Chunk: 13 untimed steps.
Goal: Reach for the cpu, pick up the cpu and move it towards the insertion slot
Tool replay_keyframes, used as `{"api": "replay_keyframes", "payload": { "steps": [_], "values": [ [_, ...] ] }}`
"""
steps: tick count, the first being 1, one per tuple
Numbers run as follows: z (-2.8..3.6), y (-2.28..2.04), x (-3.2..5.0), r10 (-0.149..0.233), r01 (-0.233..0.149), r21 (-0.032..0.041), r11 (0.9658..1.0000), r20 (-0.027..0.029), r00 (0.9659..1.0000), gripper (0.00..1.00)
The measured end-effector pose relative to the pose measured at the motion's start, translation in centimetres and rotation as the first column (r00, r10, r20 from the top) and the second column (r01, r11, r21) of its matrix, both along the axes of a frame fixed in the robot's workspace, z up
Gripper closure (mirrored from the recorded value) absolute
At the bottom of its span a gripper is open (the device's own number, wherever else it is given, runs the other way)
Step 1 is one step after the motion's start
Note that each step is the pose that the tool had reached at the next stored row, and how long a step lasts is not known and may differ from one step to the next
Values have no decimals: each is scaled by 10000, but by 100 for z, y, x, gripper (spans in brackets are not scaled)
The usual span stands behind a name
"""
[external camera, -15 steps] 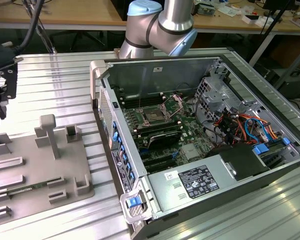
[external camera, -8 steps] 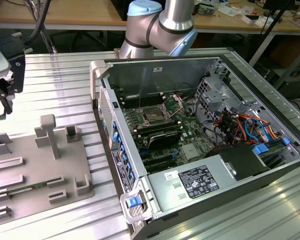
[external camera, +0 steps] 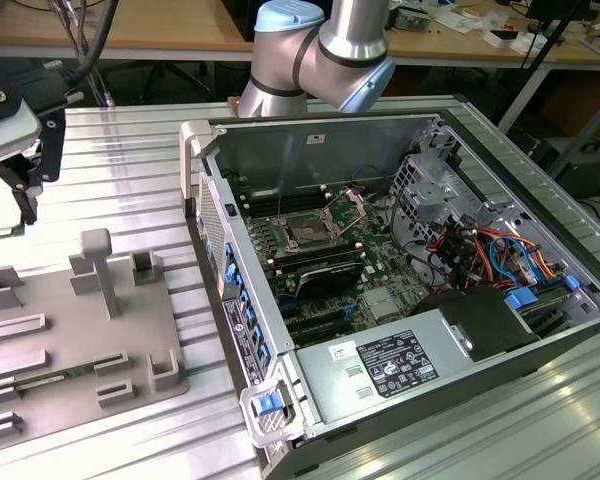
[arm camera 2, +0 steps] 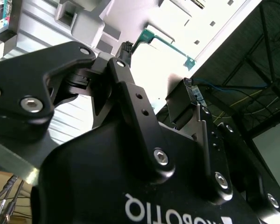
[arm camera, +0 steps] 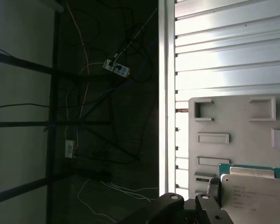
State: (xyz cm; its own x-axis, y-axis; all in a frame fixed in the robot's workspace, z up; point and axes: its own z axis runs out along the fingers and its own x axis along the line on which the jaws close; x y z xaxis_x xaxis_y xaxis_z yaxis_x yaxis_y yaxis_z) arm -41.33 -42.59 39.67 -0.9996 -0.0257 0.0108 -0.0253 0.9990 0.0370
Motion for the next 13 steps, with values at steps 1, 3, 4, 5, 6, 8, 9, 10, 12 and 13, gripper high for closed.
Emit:
{"api": "replay_keyframes", "payload": {
  "steps": [1,3,4,5,6,8,9,10,12,13],
  "values": [
    [0,0,15,0,0,0,10000,-3,10000,45],
    [0,0,54,0,0,0,10000,-11,10000,45],
    [0,0,74,-1,1,1,10000,-16,10000,45],
    [-1,0,88,-1,1,1,10000,-19,10000,45],
    [0,0,115,-2,2,0,10000,-28,10000,45],
    [1,0,146,-2,2,-1,10000,-40,10000,45],
    [0,0,169,-2,2,0,10000,-47,10000,45],
    [0,0,182,-1,1,0,10000,-51,10000,45],
    [0,0,209,-2,2,0,10000,-56,10000,45],
    [0,0,221,-2,2,0,10000,-58,10000,45]
  ]
}}
